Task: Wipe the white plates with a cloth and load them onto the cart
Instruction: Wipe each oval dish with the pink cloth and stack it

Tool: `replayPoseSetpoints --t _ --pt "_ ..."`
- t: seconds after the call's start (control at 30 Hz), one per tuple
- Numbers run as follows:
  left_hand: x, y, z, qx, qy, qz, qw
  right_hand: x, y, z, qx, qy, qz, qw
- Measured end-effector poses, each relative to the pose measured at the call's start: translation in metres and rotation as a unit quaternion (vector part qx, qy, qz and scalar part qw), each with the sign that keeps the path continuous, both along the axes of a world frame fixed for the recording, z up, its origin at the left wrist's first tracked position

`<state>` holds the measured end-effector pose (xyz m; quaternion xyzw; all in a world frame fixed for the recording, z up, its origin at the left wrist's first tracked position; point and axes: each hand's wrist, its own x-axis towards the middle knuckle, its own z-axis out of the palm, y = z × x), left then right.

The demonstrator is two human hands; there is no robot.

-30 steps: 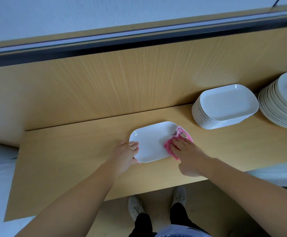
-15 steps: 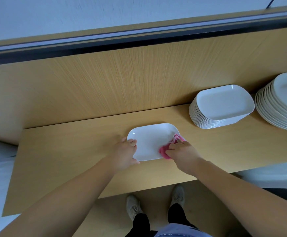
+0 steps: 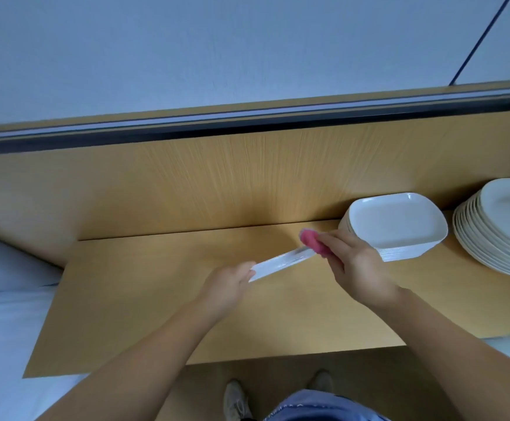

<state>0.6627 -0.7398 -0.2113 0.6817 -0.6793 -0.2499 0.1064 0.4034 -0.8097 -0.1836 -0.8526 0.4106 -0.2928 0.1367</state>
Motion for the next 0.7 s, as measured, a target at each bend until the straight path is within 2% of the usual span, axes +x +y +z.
replayPoseSetpoints --t 0.1,0.23,0.37,0.53,0.7 --pt "0.006 0.005 0.010 -0.024 0.099 0.049 0.994 0.012 -0.003 0.014 -0.049 -0.013 0.033 0.998" --pt "0.014 0.006 0.017 0.006 0.187 0.097 0.977 0.028 -0.004 0.010 -0.059 -0.003 0.080 0.995" --pt "0.026 0.003 0.014 0.052 0.227 0.150 0.961 0.043 -0.008 -0.016 -0.044 0.056 0.102 0.992" --pt "0.043 -0.004 0.014 0.183 0.258 0.121 0.941 0.065 -0.018 -0.041 -0.037 0.103 0.114 0.987" --pt "0.048 -0.008 -0.006 0.186 0.245 0.130 0.943 0.100 -0.019 -0.057 -0.050 0.136 0.147 0.978"
